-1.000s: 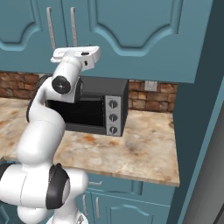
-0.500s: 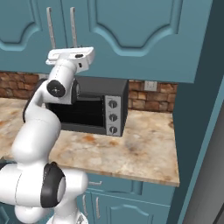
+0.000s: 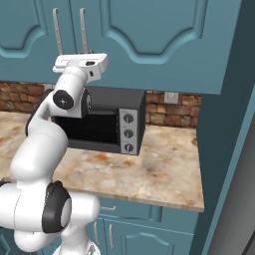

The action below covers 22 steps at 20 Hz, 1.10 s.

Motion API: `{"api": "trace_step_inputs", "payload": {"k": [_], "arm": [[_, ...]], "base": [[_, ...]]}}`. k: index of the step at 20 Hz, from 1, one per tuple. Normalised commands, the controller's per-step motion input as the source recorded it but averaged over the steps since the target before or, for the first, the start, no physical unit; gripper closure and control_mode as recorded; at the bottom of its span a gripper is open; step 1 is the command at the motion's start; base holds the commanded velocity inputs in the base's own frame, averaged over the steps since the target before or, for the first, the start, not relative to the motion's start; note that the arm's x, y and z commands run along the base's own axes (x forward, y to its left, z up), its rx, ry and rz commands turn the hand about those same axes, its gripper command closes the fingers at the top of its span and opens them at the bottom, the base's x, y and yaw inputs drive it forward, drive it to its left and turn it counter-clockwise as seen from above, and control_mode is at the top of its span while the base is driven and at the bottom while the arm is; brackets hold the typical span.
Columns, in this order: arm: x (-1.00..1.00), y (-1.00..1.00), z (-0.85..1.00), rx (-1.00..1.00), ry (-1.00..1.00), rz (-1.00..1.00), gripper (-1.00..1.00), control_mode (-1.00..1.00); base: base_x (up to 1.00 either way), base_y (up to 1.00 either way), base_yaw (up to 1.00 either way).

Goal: Move the bowls from the cabinet to the plates on the dining table.

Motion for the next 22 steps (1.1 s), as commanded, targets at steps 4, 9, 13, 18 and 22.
{"api": "trace_step_inputs", "payload": {"k": [4,9,13,18,22], "arm": [[0.03,0.00,0.00,0.00,0.08,0.01,1.00,-1.00],[-0.19,-0.08,0.02,0.00,0.07,0.02,1.00,-1.00],[-0.33,-0.12,0.01,0.00,0.06,0.02,1.00,-1.00],[-0.44,-0.15,0.00,0.00,0.05,0.02,1.00,-1.00],[-0.47,-0.15,0.00,0.00,0.03,0.01,1.00,-1.00]], "base": [[0.00,0.00,0.00],[0.00,0.00,0.00],[0.00,0.00,0.00],[0.00,0.00,0.00],[0.00,0.00,0.00]]}}
